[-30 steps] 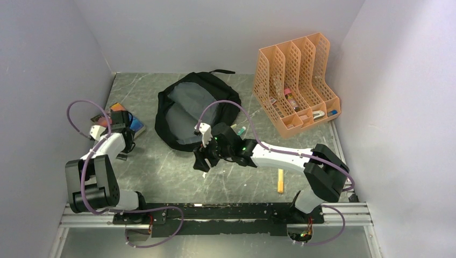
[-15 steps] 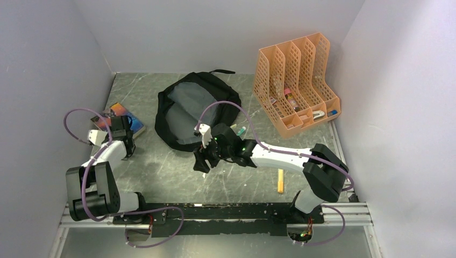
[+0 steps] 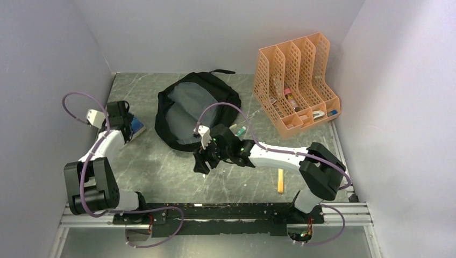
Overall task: Pack the student bag
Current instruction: Adjust the book at the center of the board.
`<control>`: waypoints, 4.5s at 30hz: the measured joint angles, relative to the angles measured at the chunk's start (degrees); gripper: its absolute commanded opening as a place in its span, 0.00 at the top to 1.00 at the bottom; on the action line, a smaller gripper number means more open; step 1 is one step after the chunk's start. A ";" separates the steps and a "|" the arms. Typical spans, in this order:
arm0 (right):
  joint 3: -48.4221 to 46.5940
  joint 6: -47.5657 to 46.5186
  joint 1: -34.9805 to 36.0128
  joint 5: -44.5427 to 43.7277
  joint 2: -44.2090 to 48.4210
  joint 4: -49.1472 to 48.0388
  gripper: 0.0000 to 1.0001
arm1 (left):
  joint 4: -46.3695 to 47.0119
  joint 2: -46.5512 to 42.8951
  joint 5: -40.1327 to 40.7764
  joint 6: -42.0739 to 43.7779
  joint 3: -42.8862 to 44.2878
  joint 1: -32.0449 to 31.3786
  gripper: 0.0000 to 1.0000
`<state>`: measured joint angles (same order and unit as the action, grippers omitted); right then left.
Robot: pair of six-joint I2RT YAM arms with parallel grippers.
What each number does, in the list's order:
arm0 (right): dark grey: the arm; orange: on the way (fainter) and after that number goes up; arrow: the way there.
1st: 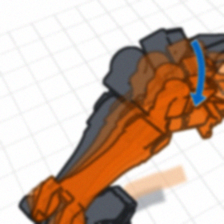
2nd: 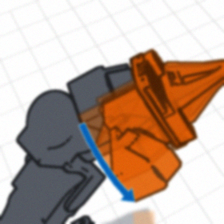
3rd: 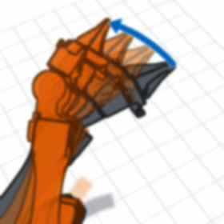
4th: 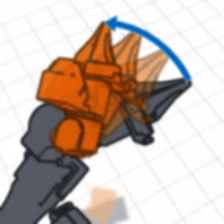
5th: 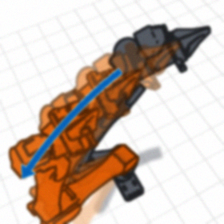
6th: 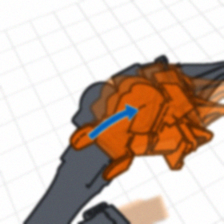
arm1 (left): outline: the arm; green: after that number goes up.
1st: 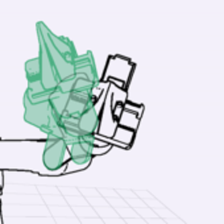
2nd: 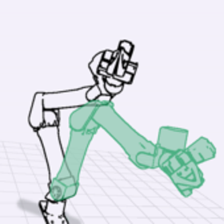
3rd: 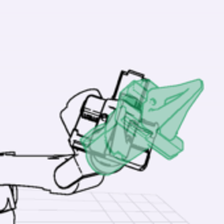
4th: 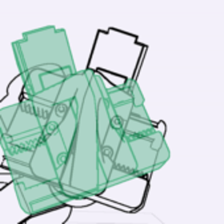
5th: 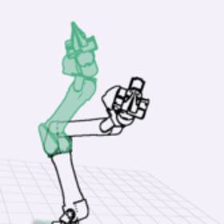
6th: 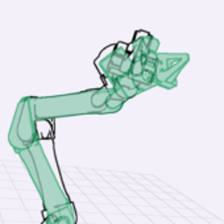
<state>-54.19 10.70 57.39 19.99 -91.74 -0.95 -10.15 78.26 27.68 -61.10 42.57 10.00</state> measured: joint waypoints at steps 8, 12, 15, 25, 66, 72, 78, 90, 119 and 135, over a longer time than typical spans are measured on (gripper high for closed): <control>0.00 0.00 0.00 -0.02 -0.15 0.04 0.35 | -9.07 10.97 2.56 4.24 18.51 -0.46 0.13; 0.00 -0.02 0.00 -0.02 -0.15 0.02 0.35 | -13.68 20.87 1.86 10.03 27.21 -1.68 0.13; 0.00 -0.02 0.00 -0.04 -0.26 0.02 0.35 | -18.51 28.11 1.53 14.97 35.34 -2.69 0.11; 0.00 -0.11 0.00 -0.07 -0.72 0.33 0.35 | -27.10 41.09 1.64 24.55 49.24 -3.26 0.16; -0.55 -0.33 -0.02 -0.28 -2.89 2.16 0.35 | -25.46 31.26 4.72 30.49 30.53 -15.34 0.82; -0.57 -0.37 0.00 -0.35 -2.91 2.23 0.34 | -24.70 30.82 3.63 30.47 30.49 -15.76 0.95; -0.57 -0.39 0.00 -0.46 -2.91 2.51 0.34 | -24.39 30.64 3.56 30.47 30.21 -15.76 0.95; -1.07 -0.39 -0.02 -0.46 -3.80 2.60 0.34 | -22.99 29.81 4.76 30.40 28.44 -18.91 0.95; -1.09 -0.33 -0.02 0.02 -4.11 2.58 0.33 | -16.85 -1.07 -13.81 25.24 11.52 -0.76 0.43; -1.09 -0.28 -0.04 0.44 -4.26 2.58 0.33 | -8.39 -1.29 -19.65 25.27 0.11 10.29 0.33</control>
<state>-55.29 10.41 57.34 20.43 -96.01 1.63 -18.55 76.97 8.03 -35.83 42.68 20.29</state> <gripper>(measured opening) 0.671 0.679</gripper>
